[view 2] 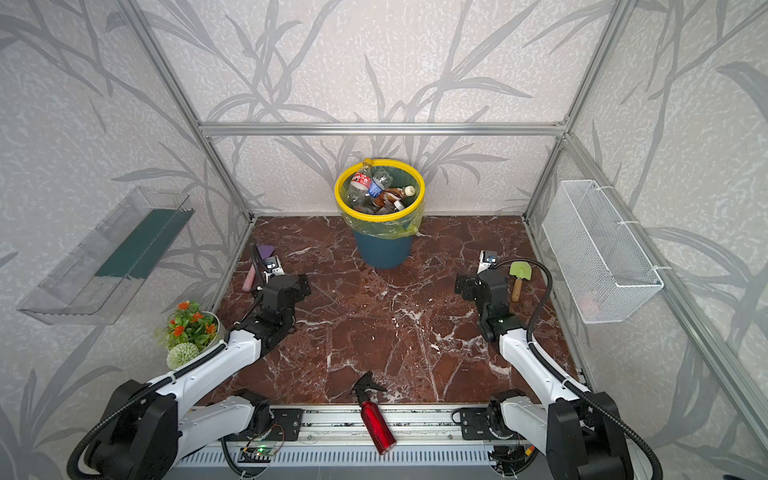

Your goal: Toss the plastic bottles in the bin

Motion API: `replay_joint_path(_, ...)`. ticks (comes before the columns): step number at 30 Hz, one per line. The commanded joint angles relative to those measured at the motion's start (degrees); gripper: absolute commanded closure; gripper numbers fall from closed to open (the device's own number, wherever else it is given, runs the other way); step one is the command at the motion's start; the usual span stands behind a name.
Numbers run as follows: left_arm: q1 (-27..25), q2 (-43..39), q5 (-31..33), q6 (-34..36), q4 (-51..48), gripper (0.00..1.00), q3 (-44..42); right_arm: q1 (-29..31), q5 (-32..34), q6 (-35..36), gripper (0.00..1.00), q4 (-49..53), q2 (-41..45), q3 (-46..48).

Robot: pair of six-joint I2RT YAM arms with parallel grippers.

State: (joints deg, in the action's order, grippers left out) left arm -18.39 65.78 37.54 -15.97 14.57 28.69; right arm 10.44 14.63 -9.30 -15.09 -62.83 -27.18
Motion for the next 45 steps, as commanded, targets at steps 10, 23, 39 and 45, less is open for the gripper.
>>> replay_joint_path(10,6.5,3.6,8.5,8.1,17.3,0.01,-5.7,-0.8,12.3,6.7,0.01,-24.4,-10.8,5.6)
replay_joint_path(23,14.5,15.9,-4.6,8.2,32.3,0.01,-8.0,-1.3,7.0,10.3,0.01,-45.8,-22.9,10.4)
replay_joint_path(39,17.4,21.5,-19.5,11.1,31.9,0.01,-5.4,-2.3,-2.2,12.4,0.01,-43.0,-28.3,6.5)
replay_joint_path(45,17.3,21.4,-19.5,11.0,31.5,0.01,-5.3,-2.2,-1.9,12.2,0.01,-42.8,-28.2,6.5)
